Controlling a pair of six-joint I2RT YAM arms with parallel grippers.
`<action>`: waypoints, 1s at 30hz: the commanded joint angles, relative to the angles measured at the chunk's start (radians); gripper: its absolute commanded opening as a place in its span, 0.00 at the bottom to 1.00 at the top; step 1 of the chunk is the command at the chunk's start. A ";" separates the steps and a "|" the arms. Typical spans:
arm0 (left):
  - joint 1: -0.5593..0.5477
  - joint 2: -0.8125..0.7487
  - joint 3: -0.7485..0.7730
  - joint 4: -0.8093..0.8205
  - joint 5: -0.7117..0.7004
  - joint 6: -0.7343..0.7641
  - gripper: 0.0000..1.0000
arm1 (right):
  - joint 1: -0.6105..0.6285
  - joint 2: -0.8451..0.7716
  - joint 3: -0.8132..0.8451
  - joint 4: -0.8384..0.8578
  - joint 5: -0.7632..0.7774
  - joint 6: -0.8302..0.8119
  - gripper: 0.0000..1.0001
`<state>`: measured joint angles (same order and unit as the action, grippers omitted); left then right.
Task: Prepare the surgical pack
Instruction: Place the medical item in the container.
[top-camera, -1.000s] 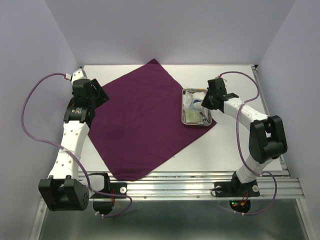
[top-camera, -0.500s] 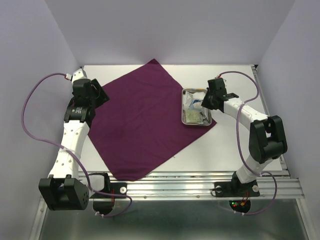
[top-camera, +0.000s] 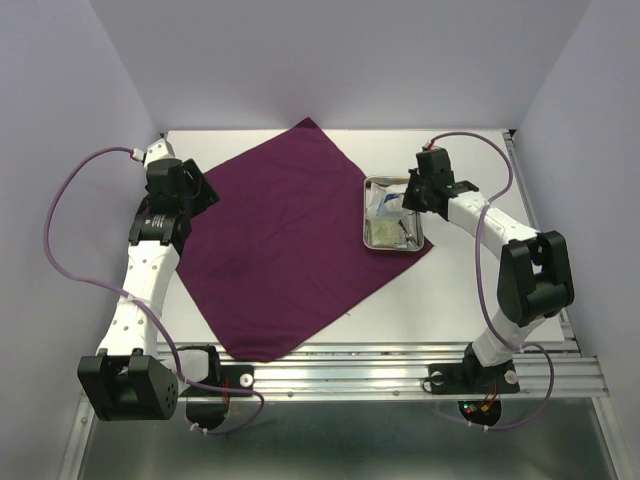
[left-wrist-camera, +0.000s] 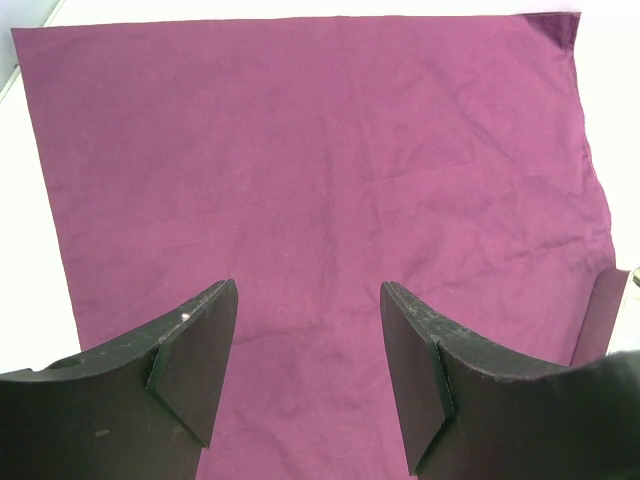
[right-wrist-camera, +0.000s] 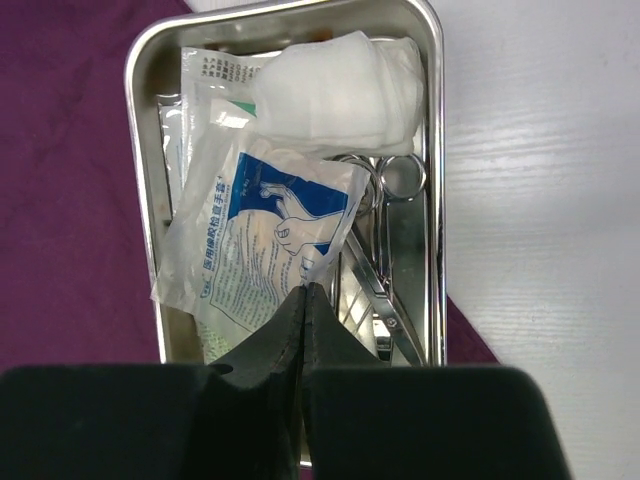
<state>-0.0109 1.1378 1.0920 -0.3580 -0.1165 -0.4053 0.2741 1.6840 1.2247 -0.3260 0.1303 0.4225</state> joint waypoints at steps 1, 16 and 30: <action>0.002 -0.018 -0.004 0.024 -0.005 0.002 0.70 | -0.007 0.016 0.064 0.071 -0.027 -0.071 0.01; 0.002 -0.024 -0.004 0.017 -0.011 0.003 0.70 | -0.016 0.169 0.193 0.085 -0.008 -0.189 0.01; 0.002 -0.024 0.006 0.013 -0.006 0.006 0.70 | -0.026 0.214 0.219 0.084 0.028 -0.226 0.47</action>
<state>-0.0109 1.1378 1.0920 -0.3592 -0.1204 -0.4049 0.2550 1.9133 1.3895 -0.2783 0.1474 0.2100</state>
